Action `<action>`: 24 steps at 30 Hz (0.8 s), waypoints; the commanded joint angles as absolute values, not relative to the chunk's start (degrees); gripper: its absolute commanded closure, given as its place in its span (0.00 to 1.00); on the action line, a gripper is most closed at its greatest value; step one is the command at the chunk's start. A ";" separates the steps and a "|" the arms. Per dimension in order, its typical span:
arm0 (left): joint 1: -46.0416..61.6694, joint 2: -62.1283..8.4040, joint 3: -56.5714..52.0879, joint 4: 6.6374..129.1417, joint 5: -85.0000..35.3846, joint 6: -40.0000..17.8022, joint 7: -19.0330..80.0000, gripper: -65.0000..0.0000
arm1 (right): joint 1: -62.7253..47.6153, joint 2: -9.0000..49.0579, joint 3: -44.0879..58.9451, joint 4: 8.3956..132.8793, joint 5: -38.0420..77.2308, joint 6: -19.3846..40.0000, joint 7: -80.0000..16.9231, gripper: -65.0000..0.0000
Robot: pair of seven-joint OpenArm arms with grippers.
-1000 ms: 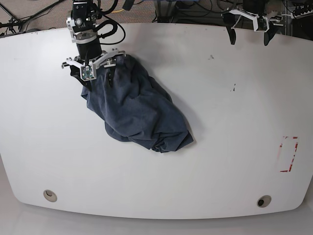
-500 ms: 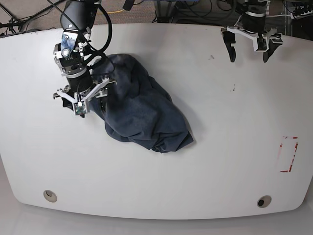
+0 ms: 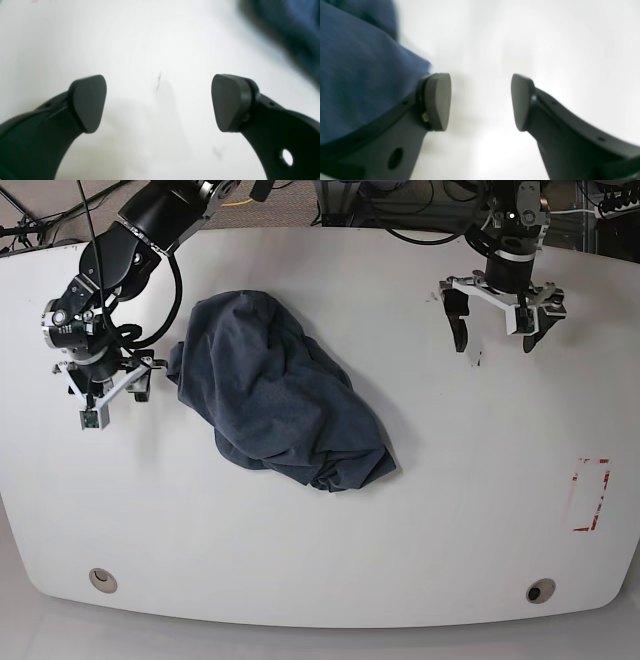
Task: Fold the T-shirt properly
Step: 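Lower the right gripper to the crumpled navy T-shirt's edge, then grasp the shirt edge with the right gripper, left gripper grasps opposite end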
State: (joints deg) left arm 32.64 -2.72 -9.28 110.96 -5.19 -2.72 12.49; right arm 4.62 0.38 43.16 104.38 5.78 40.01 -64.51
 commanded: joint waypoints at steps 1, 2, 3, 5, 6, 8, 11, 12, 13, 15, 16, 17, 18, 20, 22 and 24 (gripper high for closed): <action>31.25 -3.03 -9.19 111.87 -5.23 -2.51 13.85 0.03 | 5.41 0.75 43.65 104.31 10.24 40.00 -65.71 0.44; 30.73 -3.03 -9.19 111.87 -5.23 -2.51 14.64 0.03 | 5.14 0.75 44.00 104.04 11.56 40.00 -66.68 0.44; 30.20 -3.03 -9.10 111.87 -5.23 -2.51 15.43 0.03 | 4.53 0.75 44.53 103.96 12.70 40.00 -67.21 0.44; 28.97 -3.03 -9.10 111.87 -5.23 -2.51 16.66 0.03 | 2.95 0.66 44.97 103.96 15.34 40.00 -67.56 0.44; 28.26 -3.03 -9.10 111.87 -5.23 -2.51 17.19 0.03 | 2.24 0.48 44.70 103.87 16.48 40.00 -67.56 0.44; 27.56 -3.03 -9.10 111.87 -5.23 -2.51 17.80 0.03 | 1.27 0.40 44.09 103.25 18.33 40.00 -67.65 0.44; 26.59 -3.03 -9.10 111.87 -5.23 -2.51 18.15 0.03 | 0.57 0.31 43.91 100.62 20.79 40.00 -67.65 0.44; 26.42 -3.03 -9.10 111.87 -5.23 -2.51 18.15 0.03 | 0.57 0.31 43.91 98.86 21.14 40.00 -67.65 0.44; 26.24 -3.03 -9.10 111.87 -5.23 -2.51 18.15 0.03 | 0.57 0.31 43.91 97.27 21.41 40.00 -67.65 0.44; 25.98 -3.03 -9.10 111.87 -5.23 -2.51 18.15 0.03 | 0.57 0.31 43.91 94.99 21.85 40.00 -67.03 0.44; 25.89 -3.03 -9.10 111.87 -5.23 -2.51 18.15 0.03 | 0.48 0.40 43.91 94.73 21.93 40.00 -66.42 0.44; 25.89 -3.12 -9.10 111.87 -5.23 -2.51 18.15 0.03 | 0.40 0.40 43.91 94.73 21.93 40.00 -65.89 0.44; 25.89 -3.12 -9.10 111.87 -5.23 -2.51 18.15 0.03 | 0.40 0.40 43.91 94.55 21.93 40.00 -65.36 0.44; 25.89 -3.12 -9.10 111.87 -5.23 -2.51 18.15 0.03 | 0.40 0.40 43.91 94.37 21.85 40.00 -65.27 0.44; 26.07 -3.12 -9.10 111.87 -5.23 -2.51 18.15 0.03 | 0.40 0.40 43.91 94.37 21.93 40.00 -65.27 0.44; 26.07 -3.12 -9.10 111.87 -5.23 -2.51 18.15 0.03 | 0.57 0.40 43.74 94.37 21.93 40.00 -65.27 0.44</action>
State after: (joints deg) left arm 26.06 -2.79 -9.04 110.85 -5.06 -2.55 19.70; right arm -0.27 -0.16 43.86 93.58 20.91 39.90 -66.22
